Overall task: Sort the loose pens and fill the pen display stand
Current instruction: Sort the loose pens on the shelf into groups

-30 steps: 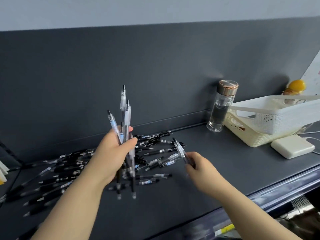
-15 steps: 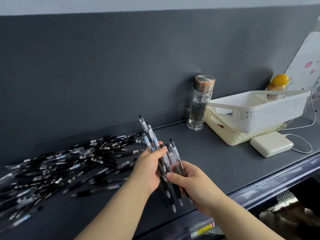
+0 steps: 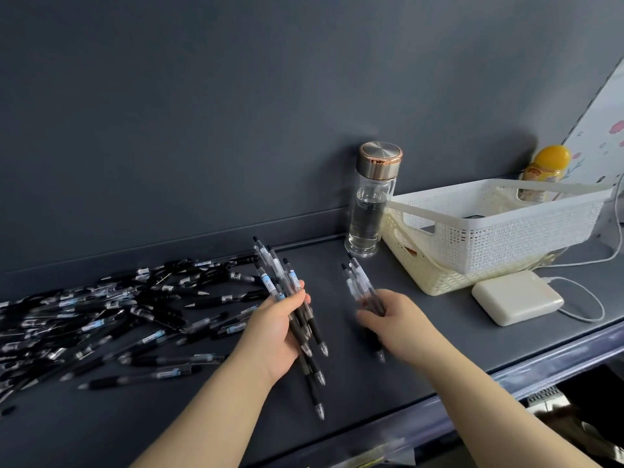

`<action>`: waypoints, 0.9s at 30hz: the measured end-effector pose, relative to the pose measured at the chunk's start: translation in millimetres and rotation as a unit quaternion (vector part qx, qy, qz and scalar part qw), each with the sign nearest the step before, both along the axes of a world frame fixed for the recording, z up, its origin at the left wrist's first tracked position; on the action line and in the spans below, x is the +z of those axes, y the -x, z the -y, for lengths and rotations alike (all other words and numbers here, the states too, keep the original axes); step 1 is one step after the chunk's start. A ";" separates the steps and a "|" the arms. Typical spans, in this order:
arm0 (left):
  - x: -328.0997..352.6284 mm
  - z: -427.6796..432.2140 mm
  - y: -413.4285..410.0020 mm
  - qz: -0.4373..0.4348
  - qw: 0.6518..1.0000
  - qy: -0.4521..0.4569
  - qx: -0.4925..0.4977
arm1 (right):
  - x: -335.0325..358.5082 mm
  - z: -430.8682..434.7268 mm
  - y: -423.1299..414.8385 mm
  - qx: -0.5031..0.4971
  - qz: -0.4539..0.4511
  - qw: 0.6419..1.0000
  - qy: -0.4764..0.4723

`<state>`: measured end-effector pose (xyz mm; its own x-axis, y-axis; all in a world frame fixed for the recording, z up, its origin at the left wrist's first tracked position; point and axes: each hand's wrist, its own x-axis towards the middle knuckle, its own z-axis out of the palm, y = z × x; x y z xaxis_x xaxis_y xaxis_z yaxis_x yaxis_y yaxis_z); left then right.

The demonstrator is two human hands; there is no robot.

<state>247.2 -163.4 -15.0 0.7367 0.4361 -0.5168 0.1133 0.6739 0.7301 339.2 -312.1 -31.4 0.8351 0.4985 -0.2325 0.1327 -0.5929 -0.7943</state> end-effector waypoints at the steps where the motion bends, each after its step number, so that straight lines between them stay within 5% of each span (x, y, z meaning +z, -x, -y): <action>1: -1.8 0.5 -1.2 -0.003 1.000 -0.005 -0.003 | -1.5 1.0 -7.7 0.013 0.047 0.997 0.051; 20: -13.1 6.6 -1.8 -0.002 1.000 -0.022 -0.017 | -13.8 9.1 -18.1 0.055 0.278 0.920 0.271; 24: -12.2 9.8 0.6 0.011 1.000 -0.005 -0.017 | -6.0 6.1 -1.9 0.044 0.295 0.953 0.049; 27: -10.8 14.7 2.1 0.021 0.999 -0.009 -0.036 | 6.2 -2.7 17.9 0.071 0.149 0.983 -0.078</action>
<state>245.1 -178.2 -25.8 0.7871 0.3895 -0.4783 0.1311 0.6521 0.7467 321.4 -309.5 -25.2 0.7740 0.6252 0.1004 0.4455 -0.4250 -0.7879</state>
